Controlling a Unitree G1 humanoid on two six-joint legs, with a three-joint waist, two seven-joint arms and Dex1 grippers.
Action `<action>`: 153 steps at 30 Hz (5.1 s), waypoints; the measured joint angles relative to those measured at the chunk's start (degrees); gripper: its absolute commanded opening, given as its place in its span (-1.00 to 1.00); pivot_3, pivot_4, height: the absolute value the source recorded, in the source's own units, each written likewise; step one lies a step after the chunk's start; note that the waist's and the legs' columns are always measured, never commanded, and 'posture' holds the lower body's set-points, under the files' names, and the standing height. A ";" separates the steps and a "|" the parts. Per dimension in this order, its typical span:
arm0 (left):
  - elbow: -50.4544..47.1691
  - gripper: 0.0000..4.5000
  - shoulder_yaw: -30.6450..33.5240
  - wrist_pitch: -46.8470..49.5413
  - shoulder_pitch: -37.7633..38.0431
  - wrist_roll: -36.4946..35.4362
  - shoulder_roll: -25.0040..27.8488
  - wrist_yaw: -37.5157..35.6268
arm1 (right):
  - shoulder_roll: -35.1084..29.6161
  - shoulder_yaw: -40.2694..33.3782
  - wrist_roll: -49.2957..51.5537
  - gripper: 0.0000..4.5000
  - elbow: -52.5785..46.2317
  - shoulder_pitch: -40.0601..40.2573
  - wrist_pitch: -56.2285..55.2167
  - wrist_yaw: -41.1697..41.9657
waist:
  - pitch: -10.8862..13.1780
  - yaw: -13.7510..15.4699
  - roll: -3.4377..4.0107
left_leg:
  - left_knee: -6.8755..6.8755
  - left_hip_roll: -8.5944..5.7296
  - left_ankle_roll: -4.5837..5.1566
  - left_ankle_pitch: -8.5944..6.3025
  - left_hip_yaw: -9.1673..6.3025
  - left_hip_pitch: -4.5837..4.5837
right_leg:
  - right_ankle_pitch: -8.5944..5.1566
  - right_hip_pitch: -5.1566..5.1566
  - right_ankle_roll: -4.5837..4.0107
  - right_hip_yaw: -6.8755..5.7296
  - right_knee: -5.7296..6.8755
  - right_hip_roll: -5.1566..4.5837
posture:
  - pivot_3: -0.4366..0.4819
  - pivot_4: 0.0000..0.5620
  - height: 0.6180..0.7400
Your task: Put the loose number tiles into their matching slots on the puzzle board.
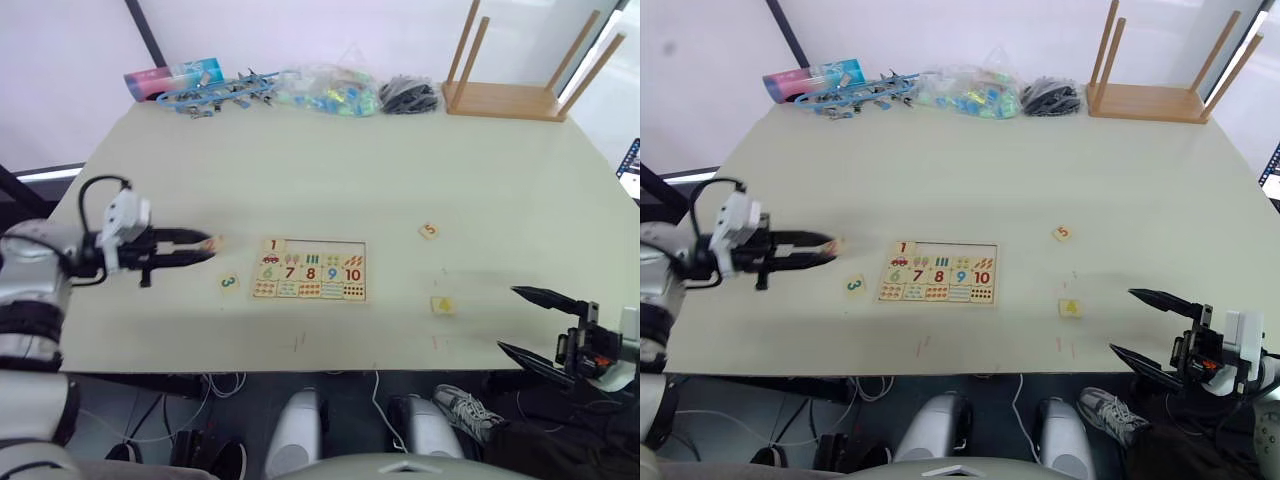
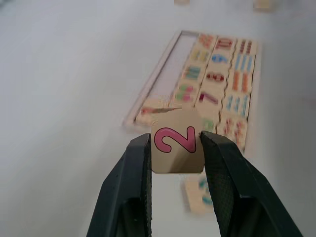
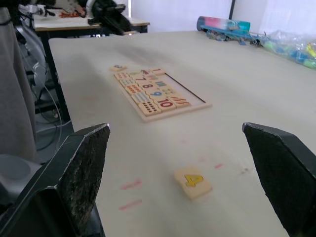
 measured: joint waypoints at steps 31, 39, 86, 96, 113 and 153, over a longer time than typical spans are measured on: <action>22.35 -0.55 -9.36 -8.11 -24.82 27.36 -21.84 -0.02 | 6.84 1.99 -1.73 1.00 -3.19 5.30 -6.71 -7.81 | 0.15 -0.10 -0.25 | 0.06 -0.19 0.03 0.01 -0.10 -0.01 | 0.00 0.11 -0.02 1.13 0.02 0.74 | -0.05 -0.47 0.96; 26.86 -0.55 -9.36 -10.35 -27.07 33.04 -24.32 -0.02 | 6.90 2.99 -2.04 1.00 -3.13 5.26 -7.31 -8.09 | 0.16 -0.08 -0.28 | 0.07 -0.20 0.03 0.01 -0.11 -0.01 | 0.00 0.12 -0.02 1.16 0.02 0.77 | -0.05 -0.47 0.96; 29.66 -0.55 -4.51 -10.17 -28.64 44.35 -26.44 3.71 | 6.87 3.07 -2.56 1.00 -3.25 6.00 -7.35 -9.12 | 0.16 -0.13 -0.29 | 0.09 -0.20 0.03 0.02 -0.12 0.00 | 0.11 0.12 -0.16 1.17 0.07 0.81 | -0.05 -0.47 0.96; 29.92 -0.32 -4.24 -9.58 -28.63 44.86 -26.90 3.73 | 6.51 3.07 -2.70 1.00 -3.28 6.00 -7.34 -9.23 | 0.16 -0.16 -0.29 | 0.10 -0.20 0.03 0.02 -0.12 0.00 | 0.13 0.12 -0.18 1.17 0.08 0.81 | -0.05 -0.47 0.96; 30.14 0.94 -1.29 -8.16 -28.68 44.58 -27.09 4.25 | 6.51 3.07 -2.74 1.00 -3.28 6.00 -7.36 -9.03 | 0.16 -0.15 -0.29 | 0.11 -0.20 0.03 0.02 -0.11 0.00 | 0.17 0.13 -0.16 1.18 0.10 0.82 | -0.05 -0.47 0.96; 30.54 -0.98 1.77 -5.05 -26.68 45.98 -27.37 3.84 | 5.81 3.96 -3.21 1.00 -3.00 5.14 -8.48 -9.25 | 0.14 -0.17 -0.30 | 0.15 -0.20 0.03 0.02 -0.12 0.07 | 0.25 0.16 -0.05 1.20 0.15 0.83 | -0.05 -0.47 0.96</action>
